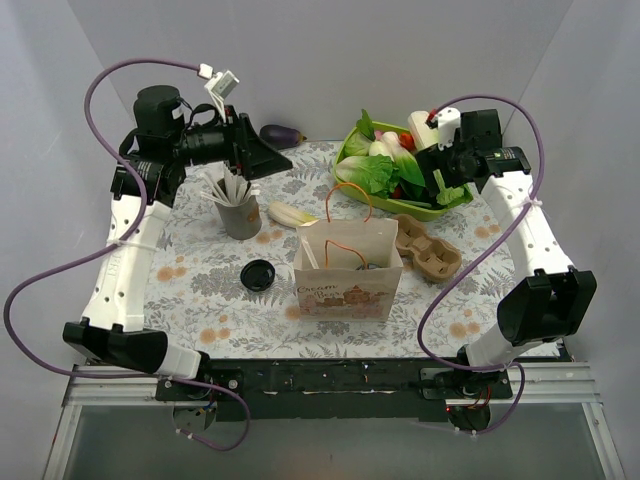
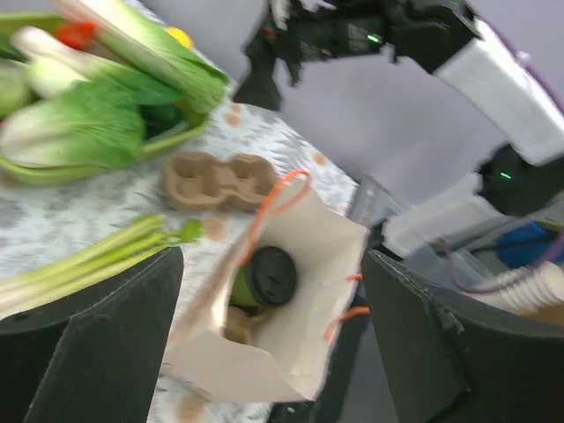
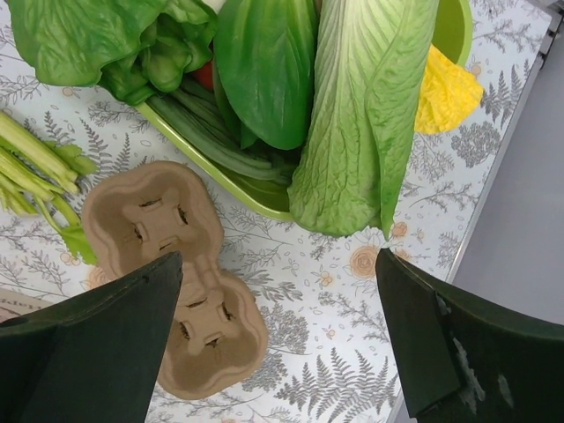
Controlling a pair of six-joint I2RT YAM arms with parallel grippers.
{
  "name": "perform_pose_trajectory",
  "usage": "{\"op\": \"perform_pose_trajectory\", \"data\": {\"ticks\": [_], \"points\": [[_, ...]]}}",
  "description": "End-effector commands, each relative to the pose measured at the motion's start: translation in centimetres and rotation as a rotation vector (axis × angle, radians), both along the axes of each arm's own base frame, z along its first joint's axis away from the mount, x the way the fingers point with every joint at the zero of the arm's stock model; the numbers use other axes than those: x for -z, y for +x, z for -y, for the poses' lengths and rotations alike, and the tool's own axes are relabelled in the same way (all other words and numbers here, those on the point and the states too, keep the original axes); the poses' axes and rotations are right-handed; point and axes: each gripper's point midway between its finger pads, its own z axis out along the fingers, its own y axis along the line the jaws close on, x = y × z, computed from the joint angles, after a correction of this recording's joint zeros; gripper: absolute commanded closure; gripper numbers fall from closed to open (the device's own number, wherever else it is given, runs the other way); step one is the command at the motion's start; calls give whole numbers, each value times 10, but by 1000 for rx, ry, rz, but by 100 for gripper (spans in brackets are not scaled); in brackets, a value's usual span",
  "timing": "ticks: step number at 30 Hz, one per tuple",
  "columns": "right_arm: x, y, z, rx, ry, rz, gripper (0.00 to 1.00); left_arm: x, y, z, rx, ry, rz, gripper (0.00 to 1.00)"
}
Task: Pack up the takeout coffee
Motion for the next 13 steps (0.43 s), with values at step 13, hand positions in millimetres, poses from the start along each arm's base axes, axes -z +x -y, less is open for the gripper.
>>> {"op": "perform_pose_trajectory", "data": {"ticks": [13], "points": [[-141, -10, 15, 289, 211, 278, 2, 28, 130, -134, -838, 347, 144, 7]]}}
